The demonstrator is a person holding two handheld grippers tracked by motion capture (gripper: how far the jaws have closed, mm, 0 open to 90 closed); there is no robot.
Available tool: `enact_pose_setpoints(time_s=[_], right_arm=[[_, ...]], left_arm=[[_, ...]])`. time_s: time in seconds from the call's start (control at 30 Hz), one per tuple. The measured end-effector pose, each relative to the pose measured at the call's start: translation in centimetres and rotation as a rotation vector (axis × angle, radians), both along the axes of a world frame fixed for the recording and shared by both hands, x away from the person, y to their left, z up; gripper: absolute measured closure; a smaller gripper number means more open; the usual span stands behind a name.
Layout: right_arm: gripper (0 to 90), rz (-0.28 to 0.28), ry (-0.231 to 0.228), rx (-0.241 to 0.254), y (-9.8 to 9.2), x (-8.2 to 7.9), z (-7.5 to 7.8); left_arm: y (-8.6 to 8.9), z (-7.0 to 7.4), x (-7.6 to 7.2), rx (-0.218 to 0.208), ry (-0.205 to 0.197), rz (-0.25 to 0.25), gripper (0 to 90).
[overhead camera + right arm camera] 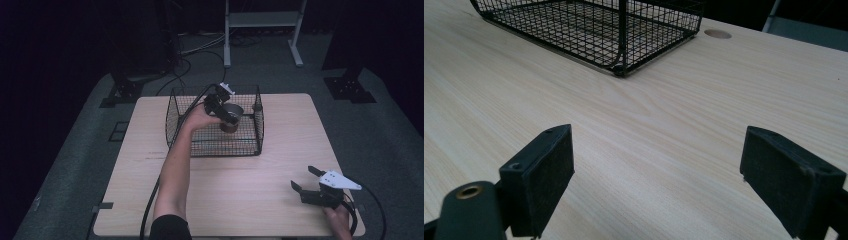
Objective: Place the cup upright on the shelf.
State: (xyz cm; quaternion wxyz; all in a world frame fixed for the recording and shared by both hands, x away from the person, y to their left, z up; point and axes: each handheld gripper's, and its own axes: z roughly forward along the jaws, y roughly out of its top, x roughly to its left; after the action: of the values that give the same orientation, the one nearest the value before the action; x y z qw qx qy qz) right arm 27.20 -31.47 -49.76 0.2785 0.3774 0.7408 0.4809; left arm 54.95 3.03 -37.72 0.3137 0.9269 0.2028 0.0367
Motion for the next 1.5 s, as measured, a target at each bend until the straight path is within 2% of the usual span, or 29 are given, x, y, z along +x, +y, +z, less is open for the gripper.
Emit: enact_pose_setpoints(time_s=[0.17,0.3,0.6,0.7,0.83,0.9,1.0,1.13,1.33,1.5], right_arm=[[13.3,0.001,0.002,0.001,0.0,0.0,0.0],[13.2,0.001,0.002,0.002,0.0,0.0,0.0],[13.3,0.002,0.002,0.006,0.0,0.0,0.0],[13.2,0.003,0.002,0.007,0.0,0.0,0.0],[13.3,0.003,0.001,0.007,0.0,0.0,0.0],[13.3,0.003,0.001,0.006,0.0,0.0,0.0],[13.3,0.003,0.001,0.007,0.0,0.0,0.0],[13.2,0.002,0.003,0.01,0.0,0.0,0.0],[13.2,0.001,0.005,0.014,-0.1,0.0,0.0],[13.3,0.003,0.004,0.014,-0.1,0.0,0.0]], left_arm=[[-0.1,-0.7,0.2,0.013,0.016,0.01,17.9],[-0.3,-1.4,0.4,0.045,0.029,0.008,17.9],[-0.9,-2.4,0.5,0.067,0.049,0.003,17.9],[-1.1,-2.8,0.5,0.095,0.048,-0.003,17.8],[-0.9,-3.2,0.4,0.091,0.037,0.0,17.8],[-0.6,-3.5,0.4,0.092,0.048,0.006,17.8],[-0.2,-3.6,0.3,0.073,0.051,0.016,17.8],[-0.1,-3.5,0.1,0.101,0.049,0.007,17.8],[0.1,-3.5,-0.1,0.121,0.054,0.003,17.7],[0.4,-3.6,-0.3,0.121,0.055,0.009,17.6]])
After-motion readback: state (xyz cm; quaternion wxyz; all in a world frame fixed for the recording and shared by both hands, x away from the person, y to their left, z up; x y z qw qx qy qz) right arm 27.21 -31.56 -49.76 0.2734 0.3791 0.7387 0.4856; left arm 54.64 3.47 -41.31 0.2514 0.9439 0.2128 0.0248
